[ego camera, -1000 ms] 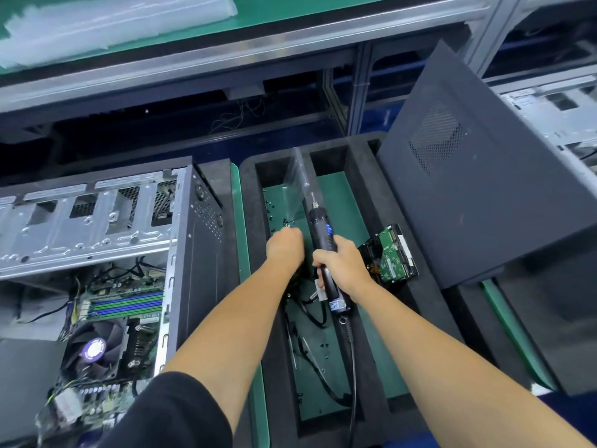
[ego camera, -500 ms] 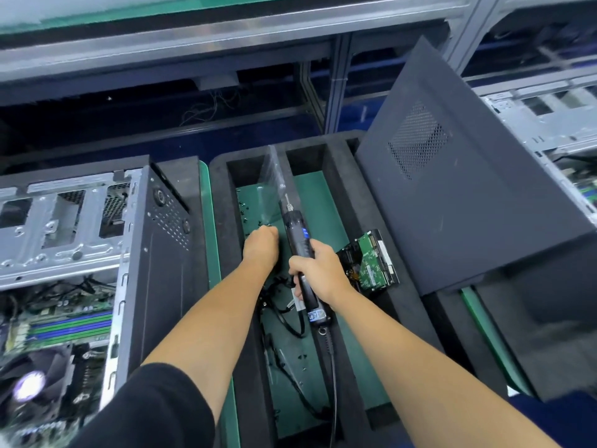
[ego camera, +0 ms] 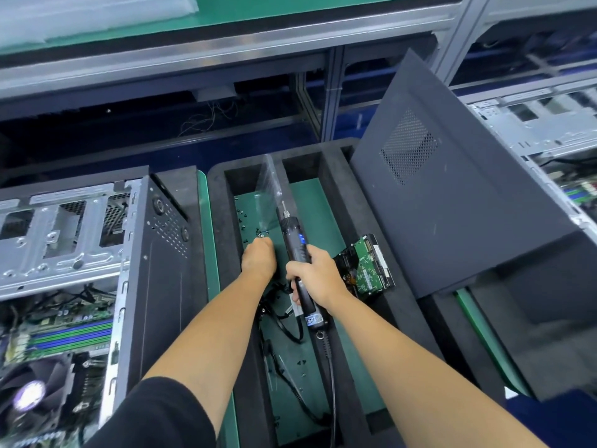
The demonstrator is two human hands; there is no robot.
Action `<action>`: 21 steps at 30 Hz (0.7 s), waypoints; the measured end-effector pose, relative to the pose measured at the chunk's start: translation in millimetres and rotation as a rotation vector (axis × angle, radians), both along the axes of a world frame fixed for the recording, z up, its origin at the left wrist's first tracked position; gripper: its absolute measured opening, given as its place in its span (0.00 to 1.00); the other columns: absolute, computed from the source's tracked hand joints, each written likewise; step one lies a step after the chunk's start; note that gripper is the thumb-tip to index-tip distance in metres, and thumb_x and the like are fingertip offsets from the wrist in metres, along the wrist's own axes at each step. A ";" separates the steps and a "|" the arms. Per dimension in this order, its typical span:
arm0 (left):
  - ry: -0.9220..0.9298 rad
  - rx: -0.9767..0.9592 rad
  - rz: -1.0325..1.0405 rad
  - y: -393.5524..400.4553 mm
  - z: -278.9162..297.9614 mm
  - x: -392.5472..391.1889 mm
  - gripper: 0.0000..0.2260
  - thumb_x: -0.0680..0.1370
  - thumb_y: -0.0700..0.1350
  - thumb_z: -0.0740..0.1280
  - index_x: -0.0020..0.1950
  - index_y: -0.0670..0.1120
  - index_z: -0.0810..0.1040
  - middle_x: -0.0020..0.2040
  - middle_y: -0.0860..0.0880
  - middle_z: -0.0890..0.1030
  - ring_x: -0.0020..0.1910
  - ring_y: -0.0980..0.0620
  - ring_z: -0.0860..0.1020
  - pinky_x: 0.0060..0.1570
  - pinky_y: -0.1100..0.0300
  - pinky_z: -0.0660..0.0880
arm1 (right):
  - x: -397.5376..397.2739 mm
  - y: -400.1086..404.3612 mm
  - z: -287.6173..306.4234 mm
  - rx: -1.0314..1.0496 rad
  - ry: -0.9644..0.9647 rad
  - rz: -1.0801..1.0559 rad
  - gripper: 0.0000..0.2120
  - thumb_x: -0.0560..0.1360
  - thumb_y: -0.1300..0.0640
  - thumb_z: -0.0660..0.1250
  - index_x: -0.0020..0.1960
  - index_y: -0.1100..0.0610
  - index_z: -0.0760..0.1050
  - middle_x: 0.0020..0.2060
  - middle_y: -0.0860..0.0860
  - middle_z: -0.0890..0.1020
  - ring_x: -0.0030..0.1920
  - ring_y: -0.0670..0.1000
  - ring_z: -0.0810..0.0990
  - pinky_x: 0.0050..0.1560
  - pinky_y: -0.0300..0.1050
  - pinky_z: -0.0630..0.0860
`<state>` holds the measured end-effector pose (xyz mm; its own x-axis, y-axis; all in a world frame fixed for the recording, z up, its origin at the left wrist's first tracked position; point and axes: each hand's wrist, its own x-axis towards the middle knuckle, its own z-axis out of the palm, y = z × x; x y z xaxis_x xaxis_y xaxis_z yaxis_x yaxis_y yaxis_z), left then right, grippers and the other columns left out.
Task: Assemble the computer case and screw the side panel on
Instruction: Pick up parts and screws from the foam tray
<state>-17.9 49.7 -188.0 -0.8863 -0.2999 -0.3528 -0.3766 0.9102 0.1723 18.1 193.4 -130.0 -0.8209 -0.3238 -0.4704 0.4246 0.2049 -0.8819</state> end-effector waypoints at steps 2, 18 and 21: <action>-0.022 0.007 -0.002 0.1 0.9 0.2 0.12 0.74 0.28 0.57 0.54 0.35 0.74 0.53 0.37 0.78 0.53 0.38 0.77 0.44 0.52 0.74 | 0.3 0.3 0.4 0.002 0.002 0.001 0.08 0.65 0.64 0.67 0.40 0.59 0.68 0.27 0.55 0.75 0.24 0.57 0.74 0.31 0.49 0.75; 0.085 -0.025 -0.062 0.9 2.3 -0.2 0.10 0.73 0.27 0.57 0.49 0.37 0.74 0.48 0.38 0.78 0.47 0.38 0.77 0.40 0.53 0.69 | -3.0 0.4 -3.3 0.008 -0.007 0.032 0.10 0.61 0.60 0.67 0.40 0.58 0.68 0.25 0.54 0.75 0.24 0.57 0.75 0.31 0.50 0.75; 0.081 -0.022 -0.057 1.4 2.4 -0.3 0.10 0.73 0.27 0.57 0.48 0.36 0.75 0.48 0.37 0.79 0.48 0.38 0.78 0.41 0.52 0.72 | -3.6 0.3 -2.9 0.005 -0.011 0.032 0.10 0.61 0.61 0.67 0.39 0.58 0.68 0.25 0.53 0.75 0.24 0.57 0.75 0.31 0.49 0.75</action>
<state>-18.2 51.2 -185.6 -0.9276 -0.2550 -0.2731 -0.3096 0.9337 0.1797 14.5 193.7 -133.0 -0.8046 -0.3477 -0.4814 0.4276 0.2232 -0.8760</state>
